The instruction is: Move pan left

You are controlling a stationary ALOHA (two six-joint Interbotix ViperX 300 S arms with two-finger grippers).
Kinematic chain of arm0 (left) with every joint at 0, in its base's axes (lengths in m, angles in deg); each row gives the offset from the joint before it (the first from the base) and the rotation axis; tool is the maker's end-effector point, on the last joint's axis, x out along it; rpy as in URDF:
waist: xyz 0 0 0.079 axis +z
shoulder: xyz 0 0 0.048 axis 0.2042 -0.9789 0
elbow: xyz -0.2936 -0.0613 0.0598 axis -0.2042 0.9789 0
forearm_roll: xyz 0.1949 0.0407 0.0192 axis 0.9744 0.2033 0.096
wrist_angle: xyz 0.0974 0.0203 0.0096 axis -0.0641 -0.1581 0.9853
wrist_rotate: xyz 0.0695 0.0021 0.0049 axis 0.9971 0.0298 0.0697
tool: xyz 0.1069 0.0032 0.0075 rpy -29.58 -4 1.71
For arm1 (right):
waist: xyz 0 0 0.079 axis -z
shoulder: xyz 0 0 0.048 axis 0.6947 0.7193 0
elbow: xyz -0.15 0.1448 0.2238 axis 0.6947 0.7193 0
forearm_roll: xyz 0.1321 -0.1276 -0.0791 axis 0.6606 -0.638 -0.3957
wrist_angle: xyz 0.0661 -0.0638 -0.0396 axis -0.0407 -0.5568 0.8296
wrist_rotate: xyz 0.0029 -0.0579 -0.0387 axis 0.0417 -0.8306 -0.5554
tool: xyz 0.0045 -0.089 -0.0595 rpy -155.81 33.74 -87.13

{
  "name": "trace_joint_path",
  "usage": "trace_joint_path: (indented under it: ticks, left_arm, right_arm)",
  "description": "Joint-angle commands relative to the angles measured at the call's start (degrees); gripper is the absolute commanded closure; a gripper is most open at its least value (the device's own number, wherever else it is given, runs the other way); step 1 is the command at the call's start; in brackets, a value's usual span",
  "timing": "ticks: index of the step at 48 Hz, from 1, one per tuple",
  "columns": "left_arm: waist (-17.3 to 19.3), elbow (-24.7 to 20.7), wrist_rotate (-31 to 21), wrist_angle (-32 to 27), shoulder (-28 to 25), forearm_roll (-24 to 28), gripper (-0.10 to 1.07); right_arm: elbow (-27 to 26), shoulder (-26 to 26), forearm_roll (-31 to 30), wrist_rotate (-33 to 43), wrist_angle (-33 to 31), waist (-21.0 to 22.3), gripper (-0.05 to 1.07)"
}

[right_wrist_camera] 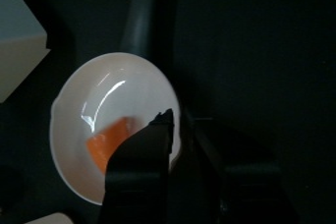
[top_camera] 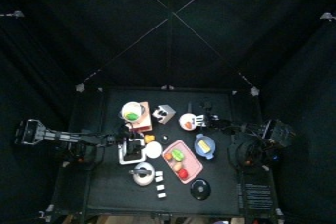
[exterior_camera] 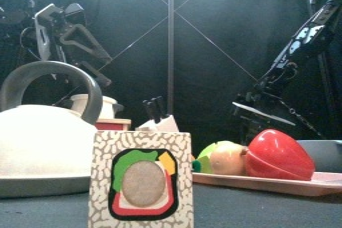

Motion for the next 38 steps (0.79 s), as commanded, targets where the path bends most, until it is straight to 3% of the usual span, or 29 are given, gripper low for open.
trace_joint_path:
  ticks: [1, 38]
  left_arm:
    - [0.09, -0.62, 0.00, 0.26, 0.09, 0.00, 0.04]
    - [0.09, -0.35, 0.00, 0.26, 0.09, 0.00, 0.04]
  right_arm:
    - [-1.14, -0.79, -0.18, -0.09, 0.09, -0.09, 0.38]
    - [-0.53, -4.48, -0.18, -0.09, -2.11, -0.70, 0.34]
